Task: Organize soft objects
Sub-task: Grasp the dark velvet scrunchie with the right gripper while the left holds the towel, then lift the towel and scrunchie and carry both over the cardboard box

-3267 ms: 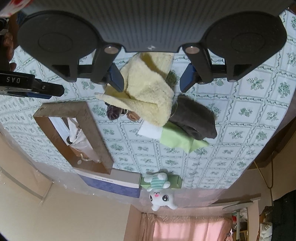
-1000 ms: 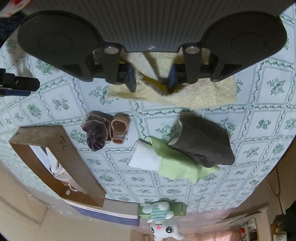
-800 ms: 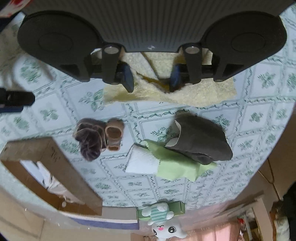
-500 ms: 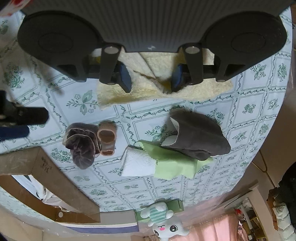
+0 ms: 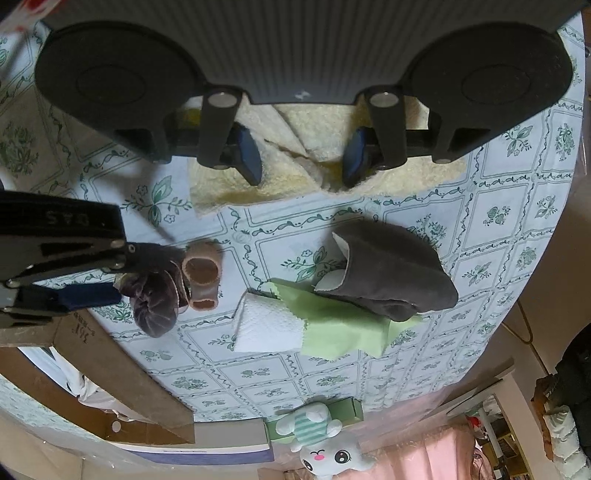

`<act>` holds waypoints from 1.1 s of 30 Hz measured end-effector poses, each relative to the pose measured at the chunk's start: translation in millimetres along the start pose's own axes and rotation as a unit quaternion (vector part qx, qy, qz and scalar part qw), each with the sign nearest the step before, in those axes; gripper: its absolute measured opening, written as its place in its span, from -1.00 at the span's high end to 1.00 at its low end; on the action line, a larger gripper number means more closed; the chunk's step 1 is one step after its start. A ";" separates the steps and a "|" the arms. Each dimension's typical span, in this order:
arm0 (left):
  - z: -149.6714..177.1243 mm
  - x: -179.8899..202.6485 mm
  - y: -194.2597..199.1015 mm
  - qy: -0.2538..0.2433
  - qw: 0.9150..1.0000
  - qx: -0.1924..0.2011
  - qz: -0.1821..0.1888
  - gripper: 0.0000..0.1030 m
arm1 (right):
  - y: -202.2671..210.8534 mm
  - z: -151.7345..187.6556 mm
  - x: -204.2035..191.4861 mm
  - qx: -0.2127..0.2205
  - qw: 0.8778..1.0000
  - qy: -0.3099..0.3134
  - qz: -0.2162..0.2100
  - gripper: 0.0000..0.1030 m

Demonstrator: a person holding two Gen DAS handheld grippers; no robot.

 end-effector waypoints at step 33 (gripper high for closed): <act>-14.9 -10.1 99.8 0.004 0.995 0.094 0.045 0.73 | 112.1 2.9 16.5 0.067 0.996 -0.063 -0.007 0.81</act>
Point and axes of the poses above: each gripper's, at about its wrist camera, not at the fingertips, and y roughly against the way its jaws point, x to its right, z to its underside, the point moved 3 cm from there along -y, roughly the way its jaws point, and after that the axes turned 2 degrees about -z, right-handed, at the moved point
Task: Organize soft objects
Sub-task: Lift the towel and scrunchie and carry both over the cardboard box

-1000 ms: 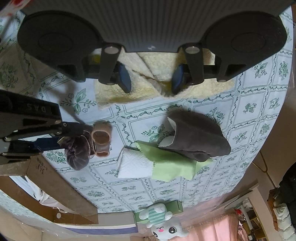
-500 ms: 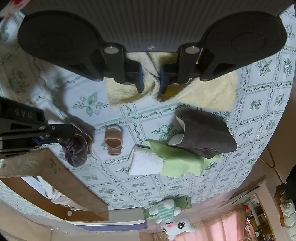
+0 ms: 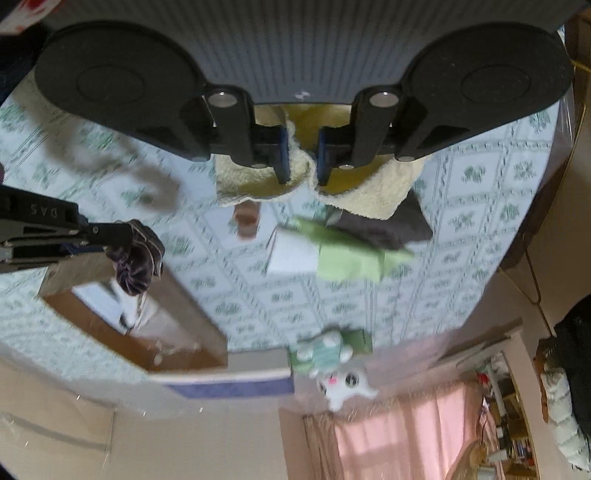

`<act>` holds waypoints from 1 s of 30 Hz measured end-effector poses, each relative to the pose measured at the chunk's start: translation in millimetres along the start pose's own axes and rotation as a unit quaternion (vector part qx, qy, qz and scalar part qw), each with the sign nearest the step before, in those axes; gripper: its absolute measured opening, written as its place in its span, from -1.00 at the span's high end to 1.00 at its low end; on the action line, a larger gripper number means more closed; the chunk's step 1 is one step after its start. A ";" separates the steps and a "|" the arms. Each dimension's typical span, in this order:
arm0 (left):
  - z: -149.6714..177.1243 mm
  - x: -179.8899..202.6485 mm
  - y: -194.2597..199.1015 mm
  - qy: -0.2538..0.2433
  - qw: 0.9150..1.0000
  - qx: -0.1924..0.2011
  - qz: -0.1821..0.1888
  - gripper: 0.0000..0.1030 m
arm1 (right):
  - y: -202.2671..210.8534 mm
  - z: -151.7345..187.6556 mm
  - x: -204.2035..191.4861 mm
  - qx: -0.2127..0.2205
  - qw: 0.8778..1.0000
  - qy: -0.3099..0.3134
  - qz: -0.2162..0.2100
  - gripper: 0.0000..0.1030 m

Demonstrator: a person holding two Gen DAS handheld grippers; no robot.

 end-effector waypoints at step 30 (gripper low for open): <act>-217.7 84.5 35.0 -0.058 0.972 0.202 0.107 0.73 | 76.2 -103.4 125.8 0.112 0.990 -0.014 0.080 0.81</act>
Point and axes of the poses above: each gripper's, at about its wrist camera, not at the fingertips, and y roughly against the way its jaws point, x to its right, z to its underside, the point moved 3 cm from there along -y, roughly the way its jaws point, and after that the axes turned 2 degrees about -z, right-handed, at the moved point
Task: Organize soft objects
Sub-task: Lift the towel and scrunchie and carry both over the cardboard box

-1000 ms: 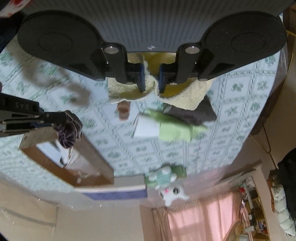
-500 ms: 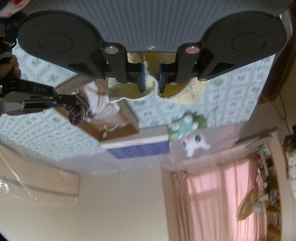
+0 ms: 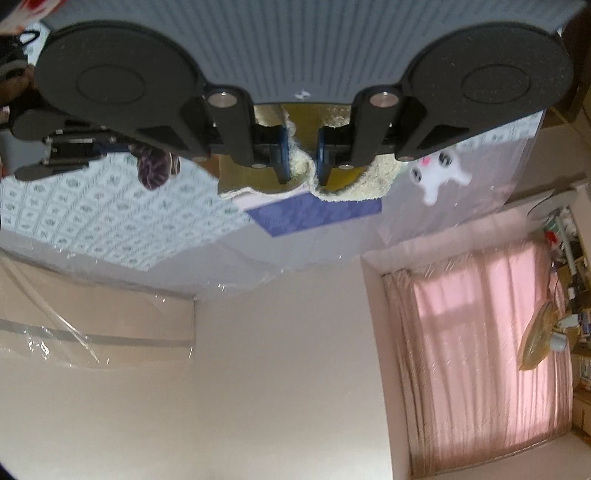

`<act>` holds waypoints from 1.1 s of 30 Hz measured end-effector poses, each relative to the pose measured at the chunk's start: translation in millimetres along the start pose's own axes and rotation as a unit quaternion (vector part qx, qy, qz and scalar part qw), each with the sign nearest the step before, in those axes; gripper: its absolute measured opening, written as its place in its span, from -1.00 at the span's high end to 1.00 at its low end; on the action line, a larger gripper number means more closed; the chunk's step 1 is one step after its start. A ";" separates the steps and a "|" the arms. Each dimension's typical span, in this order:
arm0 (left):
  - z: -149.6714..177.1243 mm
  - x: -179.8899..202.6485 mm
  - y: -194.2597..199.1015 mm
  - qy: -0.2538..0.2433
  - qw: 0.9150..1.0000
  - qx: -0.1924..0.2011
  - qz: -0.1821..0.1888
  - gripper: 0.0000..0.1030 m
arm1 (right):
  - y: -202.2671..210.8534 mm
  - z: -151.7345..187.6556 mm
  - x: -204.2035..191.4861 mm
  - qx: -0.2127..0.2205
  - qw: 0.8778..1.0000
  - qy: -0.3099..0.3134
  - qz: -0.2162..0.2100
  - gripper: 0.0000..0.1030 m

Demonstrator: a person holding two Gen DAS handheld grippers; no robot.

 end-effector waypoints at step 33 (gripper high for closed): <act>100.9 87.7 -195.8 0.093 0.976 -0.158 0.114 0.73 | -35.8 45.2 58.6 -0.069 0.996 -0.057 0.028 0.81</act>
Point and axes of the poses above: each gripper's, at about its wrist camera, not at the fingertips, and y roughly against the way its jaws point, x to its right, z to its underside, the point moved 3 cm from there along -y, roughly the way its jaws point, and after that the axes turned 2 degrees about -z, right-handed, at the moved point
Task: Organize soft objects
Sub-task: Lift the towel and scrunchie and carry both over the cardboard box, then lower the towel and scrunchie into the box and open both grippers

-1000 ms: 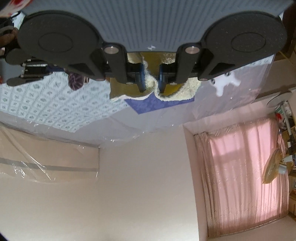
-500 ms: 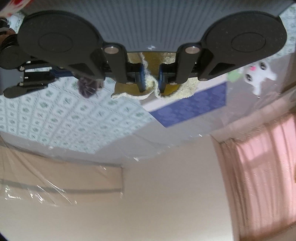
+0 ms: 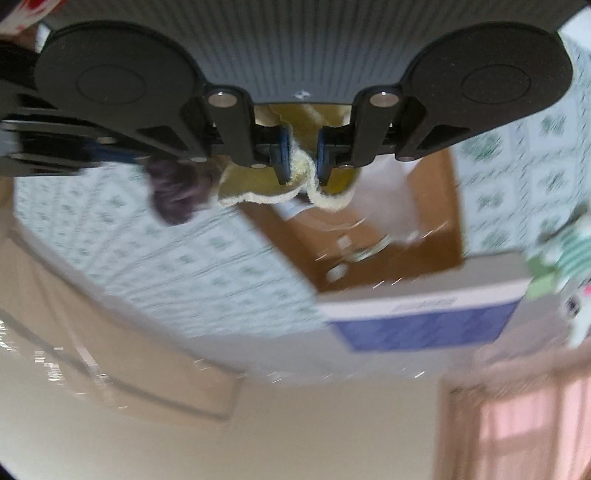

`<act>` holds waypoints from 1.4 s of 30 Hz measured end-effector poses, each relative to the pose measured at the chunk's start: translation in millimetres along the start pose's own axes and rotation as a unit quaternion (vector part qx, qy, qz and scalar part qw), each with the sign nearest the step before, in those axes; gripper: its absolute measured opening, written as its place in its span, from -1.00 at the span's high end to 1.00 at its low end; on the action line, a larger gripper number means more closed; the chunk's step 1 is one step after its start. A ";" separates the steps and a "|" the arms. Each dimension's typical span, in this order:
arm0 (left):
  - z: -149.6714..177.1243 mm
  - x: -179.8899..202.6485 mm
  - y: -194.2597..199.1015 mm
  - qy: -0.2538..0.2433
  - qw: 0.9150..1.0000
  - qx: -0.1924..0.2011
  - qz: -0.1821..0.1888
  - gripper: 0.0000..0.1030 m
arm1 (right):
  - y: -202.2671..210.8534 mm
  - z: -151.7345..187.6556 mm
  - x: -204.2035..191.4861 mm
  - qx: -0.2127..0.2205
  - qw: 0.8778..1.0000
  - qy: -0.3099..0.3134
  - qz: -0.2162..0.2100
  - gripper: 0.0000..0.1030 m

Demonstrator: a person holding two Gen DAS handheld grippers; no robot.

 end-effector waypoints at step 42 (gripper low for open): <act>42.4 22.4 32.3 -0.084 0.996 -0.021 0.008 0.87 | -17.1 28.2 11.9 -0.074 0.997 -0.014 0.031 0.10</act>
Point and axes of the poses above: each gripper's, at about its wrist camera, not at the fingertips, and y roughly against the way its jaws point, x to its right, z to its underside, the point moved 3 cm from there along -y, roughly the way its jaws point, and after that the axes turned 2 degrees about -z, right-handed, at the moved point
